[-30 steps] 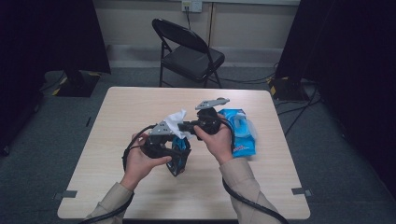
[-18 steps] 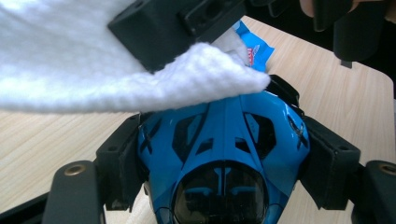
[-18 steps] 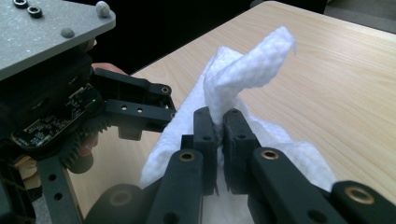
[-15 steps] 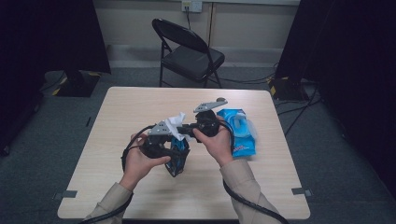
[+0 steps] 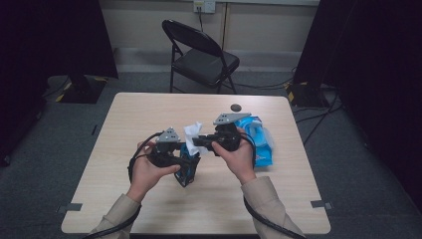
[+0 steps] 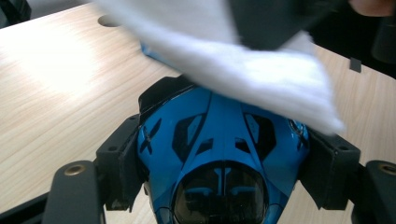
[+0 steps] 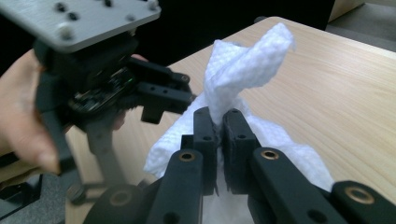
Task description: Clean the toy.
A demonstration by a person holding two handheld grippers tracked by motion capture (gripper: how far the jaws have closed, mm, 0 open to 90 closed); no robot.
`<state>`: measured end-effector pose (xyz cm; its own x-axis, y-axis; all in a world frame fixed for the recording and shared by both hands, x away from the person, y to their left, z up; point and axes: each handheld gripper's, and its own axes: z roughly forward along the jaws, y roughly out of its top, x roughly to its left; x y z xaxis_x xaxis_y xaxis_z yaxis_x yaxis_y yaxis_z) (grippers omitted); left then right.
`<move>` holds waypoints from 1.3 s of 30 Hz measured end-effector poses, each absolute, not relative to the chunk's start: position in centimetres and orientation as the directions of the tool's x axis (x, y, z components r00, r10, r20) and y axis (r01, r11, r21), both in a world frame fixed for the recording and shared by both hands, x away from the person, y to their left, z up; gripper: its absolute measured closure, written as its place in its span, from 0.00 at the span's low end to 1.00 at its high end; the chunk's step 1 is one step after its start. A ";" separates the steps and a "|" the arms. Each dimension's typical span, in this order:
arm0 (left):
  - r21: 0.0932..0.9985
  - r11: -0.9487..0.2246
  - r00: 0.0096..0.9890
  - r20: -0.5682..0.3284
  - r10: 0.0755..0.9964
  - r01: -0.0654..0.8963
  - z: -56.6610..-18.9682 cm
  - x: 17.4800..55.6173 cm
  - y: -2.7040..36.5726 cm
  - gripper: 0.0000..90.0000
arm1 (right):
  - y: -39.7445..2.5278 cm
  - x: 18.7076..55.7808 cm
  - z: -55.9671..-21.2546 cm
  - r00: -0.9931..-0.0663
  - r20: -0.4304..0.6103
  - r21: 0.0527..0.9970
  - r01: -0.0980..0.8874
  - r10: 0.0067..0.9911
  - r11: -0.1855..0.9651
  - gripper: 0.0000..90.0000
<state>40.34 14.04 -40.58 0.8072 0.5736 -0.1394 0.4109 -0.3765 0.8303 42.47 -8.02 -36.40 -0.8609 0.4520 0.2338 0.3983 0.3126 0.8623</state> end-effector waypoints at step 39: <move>0.841 -0.379 0.835 -0.145 0.530 0.386 -40.3 39.5 12.9 0.29 | -7.5 45.6 -36.1 -0.806 0.255 0.852 0.449 0.534 0.271 0.95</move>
<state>39.49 12.86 -40.28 0.8353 0.5305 -0.1447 0.3864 -0.3792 0.8408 45.60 -7.54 -36.13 -0.8063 0.5337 0.2550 0.4487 0.2710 0.8516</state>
